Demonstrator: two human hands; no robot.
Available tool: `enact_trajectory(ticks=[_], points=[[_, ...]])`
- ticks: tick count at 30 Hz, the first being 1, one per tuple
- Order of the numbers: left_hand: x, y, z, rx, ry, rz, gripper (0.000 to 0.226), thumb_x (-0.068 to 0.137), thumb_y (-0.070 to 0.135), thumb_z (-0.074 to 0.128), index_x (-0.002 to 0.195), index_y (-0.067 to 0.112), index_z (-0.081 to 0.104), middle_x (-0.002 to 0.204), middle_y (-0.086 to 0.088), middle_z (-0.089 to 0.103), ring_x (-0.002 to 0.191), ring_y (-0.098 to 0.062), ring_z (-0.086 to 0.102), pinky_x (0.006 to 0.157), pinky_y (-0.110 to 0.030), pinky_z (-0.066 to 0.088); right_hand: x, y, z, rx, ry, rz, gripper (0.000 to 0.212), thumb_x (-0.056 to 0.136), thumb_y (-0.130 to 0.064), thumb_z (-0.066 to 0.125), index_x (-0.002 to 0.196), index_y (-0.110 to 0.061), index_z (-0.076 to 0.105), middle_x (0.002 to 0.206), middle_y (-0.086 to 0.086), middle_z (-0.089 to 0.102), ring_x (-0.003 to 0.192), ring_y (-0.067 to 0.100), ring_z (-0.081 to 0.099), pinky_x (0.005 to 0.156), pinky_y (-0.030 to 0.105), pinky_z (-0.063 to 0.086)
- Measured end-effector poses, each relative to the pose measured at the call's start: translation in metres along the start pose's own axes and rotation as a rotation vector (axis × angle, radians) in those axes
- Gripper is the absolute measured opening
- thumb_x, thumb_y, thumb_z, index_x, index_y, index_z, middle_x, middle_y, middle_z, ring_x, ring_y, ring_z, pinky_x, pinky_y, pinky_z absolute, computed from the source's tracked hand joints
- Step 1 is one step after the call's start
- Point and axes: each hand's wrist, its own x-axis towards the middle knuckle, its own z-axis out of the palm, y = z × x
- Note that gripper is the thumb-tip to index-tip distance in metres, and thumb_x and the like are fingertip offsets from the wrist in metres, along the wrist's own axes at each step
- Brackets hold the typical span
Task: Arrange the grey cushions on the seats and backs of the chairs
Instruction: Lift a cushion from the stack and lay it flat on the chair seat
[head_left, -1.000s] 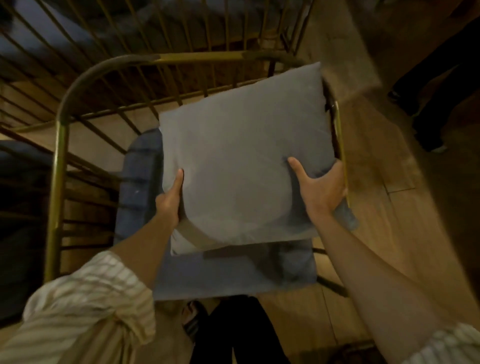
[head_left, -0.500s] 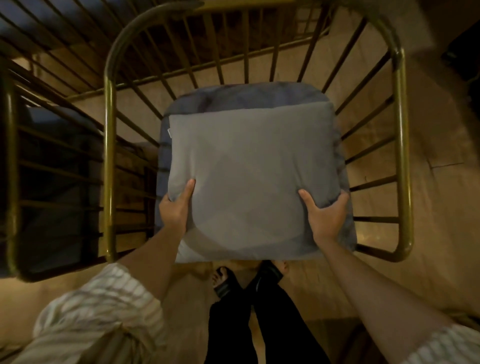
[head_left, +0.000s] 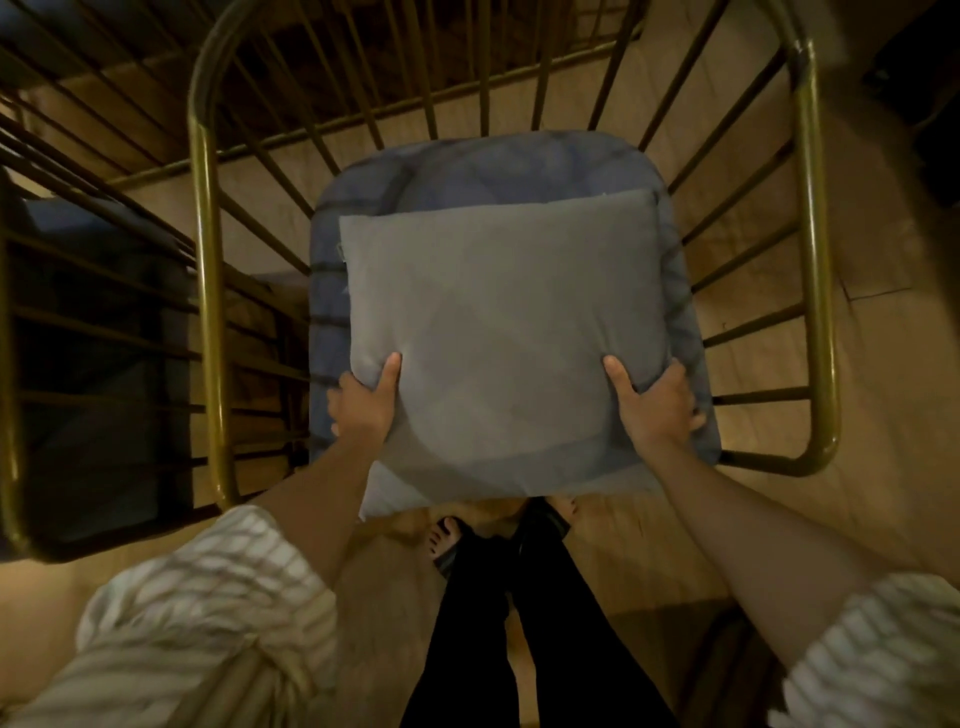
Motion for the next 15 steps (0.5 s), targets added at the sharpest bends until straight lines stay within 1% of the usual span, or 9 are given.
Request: enact_trajectory(ticks=[1, 3, 6, 8, 10, 13, 15], points=[[-0.004, 0.004, 0.0, 0.04, 0.015, 0.023, 0.087, 0.086, 0.071, 0.05, 0.143, 0.007, 0.037, 0.147, -0.018, 0.039, 0.135, -0.042, 0.038, 0.111, -0.057, 0.031, -0.003, 0.0, -0.001, -0.049, -0.003, 0.001, 0.096, 0.08, -0.079, 0.048, 0.146, -0.01, 0.035, 0.148, 0.015, 0.045, 0.139, 0.038, 0.038, 0.117, 0.058, 0.014], [-0.013, 0.014, -0.002, 0.054, 0.009, 0.098, 0.078, 0.093, 0.058, 0.05, 0.148, 0.008, 0.029, 0.15, -0.019, 0.034, 0.136, -0.042, 0.036, 0.111, -0.057, 0.032, -0.007, -0.005, -0.006, -0.122, -0.009, -0.013, 0.092, 0.087, -0.076, 0.04, 0.149, -0.009, 0.03, 0.152, 0.018, 0.039, 0.143, 0.038, 0.031, 0.118, 0.059, 0.01], [-0.025, 0.027, -0.009, 0.139, -0.059, 0.188, 0.075, 0.095, 0.047, 0.054, 0.153, 0.013, 0.02, 0.156, -0.018, 0.023, 0.14, -0.043, 0.029, 0.111, -0.056, 0.032, -0.016, -0.021, -0.015, -0.194, -0.009, -0.12, 0.08, 0.095, -0.066, 0.036, 0.15, -0.009, 0.027, 0.155, 0.018, 0.034, 0.145, 0.036, 0.026, 0.118, 0.061, 0.009], [-0.036, 0.032, -0.021, 0.193, -0.09, 0.23, 0.081, 0.092, 0.045, 0.062, 0.153, 0.014, 0.02, 0.161, -0.015, 0.01, 0.145, -0.041, 0.02, 0.113, -0.057, 0.03, -0.027, -0.036, -0.022, -0.258, -0.018, -0.225, 0.076, 0.097, -0.062, 0.036, 0.15, -0.009, 0.027, 0.154, 0.018, 0.034, 0.146, 0.035, 0.025, 0.119, 0.06, 0.008], [-0.046, 0.038, -0.034, 0.252, -0.082, 0.318, 0.083, 0.089, 0.043, 0.067, 0.153, 0.015, 0.023, 0.164, -0.012, 0.001, 0.148, -0.039, 0.017, 0.115, -0.057, 0.028, -0.038, -0.055, -0.027, -0.339, -0.037, -0.323, 0.075, 0.098, -0.061, 0.034, 0.151, -0.008, 0.027, 0.154, 0.018, 0.035, 0.145, 0.034, 0.026, 0.118, 0.058, 0.008], [-0.062, 0.044, -0.058, 0.403, -0.068, 0.43, 0.086, 0.087, 0.052, 0.065, 0.153, 0.018, 0.022, 0.164, -0.011, -0.005, 0.148, -0.039, 0.015, 0.116, -0.056, 0.025, -0.057, -0.086, -0.035, -0.387, -0.045, -0.43, 0.07, 0.099, -0.058, 0.035, 0.146, -0.006, 0.035, 0.15, 0.017, 0.039, 0.142, 0.033, 0.03, 0.118, 0.058, 0.011], [-0.072, 0.052, -0.078, 0.49, -0.097, 0.458, 0.089, 0.087, 0.058, 0.061, 0.155, 0.023, 0.017, 0.164, -0.01, -0.012, 0.15, -0.038, 0.007, 0.119, -0.056, 0.017, -0.07, -0.107, -0.044, -0.41, -0.043, -0.478, 0.066, 0.099, -0.057, 0.035, 0.14, -0.006, 0.04, 0.147, 0.016, 0.042, 0.14, 0.031, 0.032, 0.118, 0.058, 0.013]])
